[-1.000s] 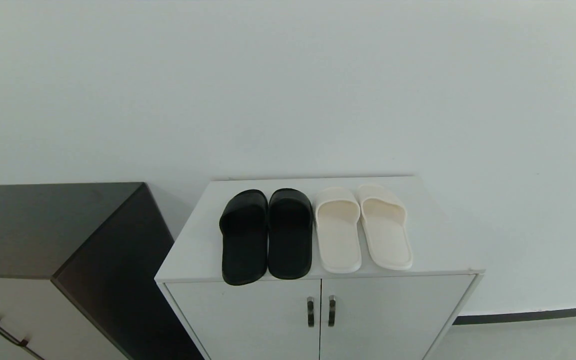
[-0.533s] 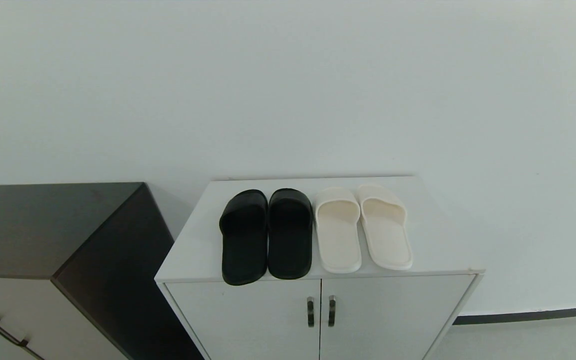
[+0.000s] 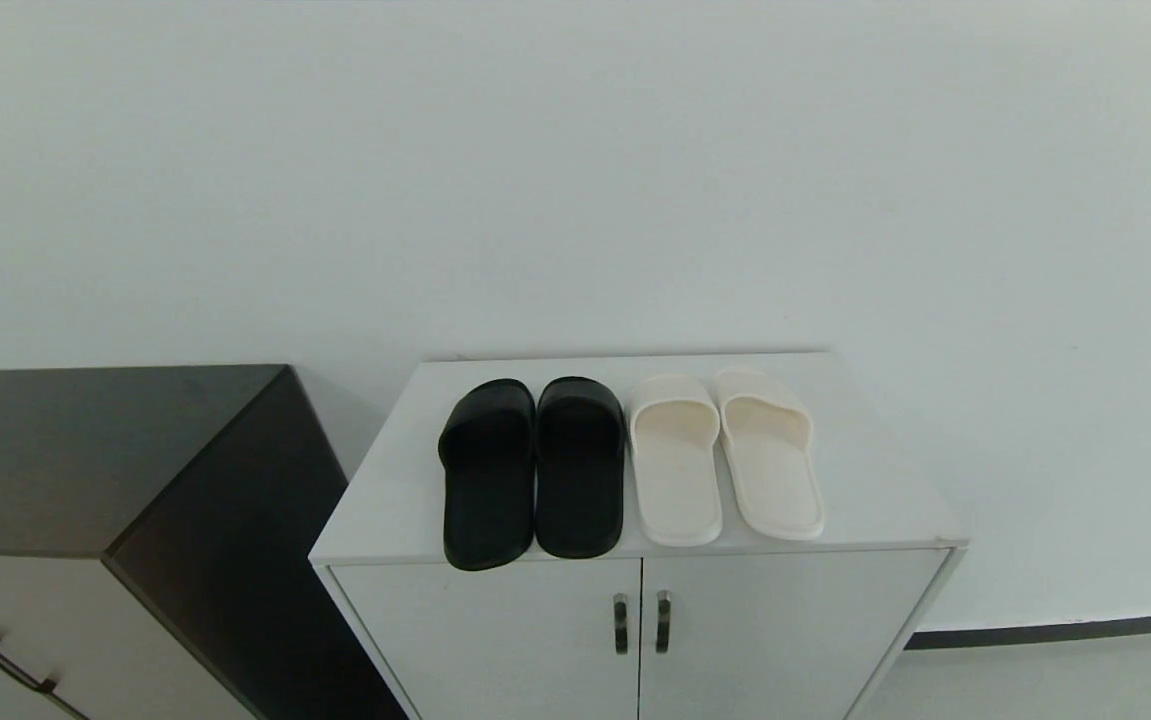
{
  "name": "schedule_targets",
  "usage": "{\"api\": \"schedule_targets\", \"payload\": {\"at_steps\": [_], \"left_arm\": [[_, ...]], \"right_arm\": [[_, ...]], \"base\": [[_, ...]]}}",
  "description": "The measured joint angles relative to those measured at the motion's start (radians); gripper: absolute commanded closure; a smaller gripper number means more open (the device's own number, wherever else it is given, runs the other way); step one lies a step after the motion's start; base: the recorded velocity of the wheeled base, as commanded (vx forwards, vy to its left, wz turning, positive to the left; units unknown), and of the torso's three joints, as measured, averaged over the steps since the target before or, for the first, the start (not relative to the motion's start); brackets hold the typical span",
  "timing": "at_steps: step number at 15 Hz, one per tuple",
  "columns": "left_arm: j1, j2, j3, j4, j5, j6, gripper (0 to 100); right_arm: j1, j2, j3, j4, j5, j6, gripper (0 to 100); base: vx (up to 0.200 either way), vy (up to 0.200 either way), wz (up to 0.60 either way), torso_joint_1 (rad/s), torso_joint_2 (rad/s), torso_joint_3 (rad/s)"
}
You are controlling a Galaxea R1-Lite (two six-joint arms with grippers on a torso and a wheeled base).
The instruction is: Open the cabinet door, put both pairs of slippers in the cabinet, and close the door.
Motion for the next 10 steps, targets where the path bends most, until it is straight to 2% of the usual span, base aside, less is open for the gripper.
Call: {"api": "schedule_targets", "payload": {"at_steps": [2,6,8,10], "left_arm": [[0.0,0.0,0.0,0.0,0.0,0.0,100],[0.0,0.0,0.0,0.0,0.0,-0.002,100],[-0.001,0.0,0.0,0.001,0.0,-0.002,100],[0.0,0.0,0.0,0.0,0.0,-0.001,100]], "right_arm": [[0.138,0.163,-0.04,-0.101,-0.085,0.056,0],[0.477,0.443,-0.149,-0.288,-0.386,0.109,0],[0.576,0.577,-0.209,-0.35,-0.541,0.113,0],[0.632,0.724,-0.277,-0.426,-0.682,0.119,0]], "base": [[0.0,0.0,0.0,0.0,0.0,0.0],[0.0,0.0,0.0,0.0,0.0,0.0],[0.0,0.0,0.0,0.0,0.0,0.0],[0.0,0.0,0.0,0.0,0.0,0.0]]}}
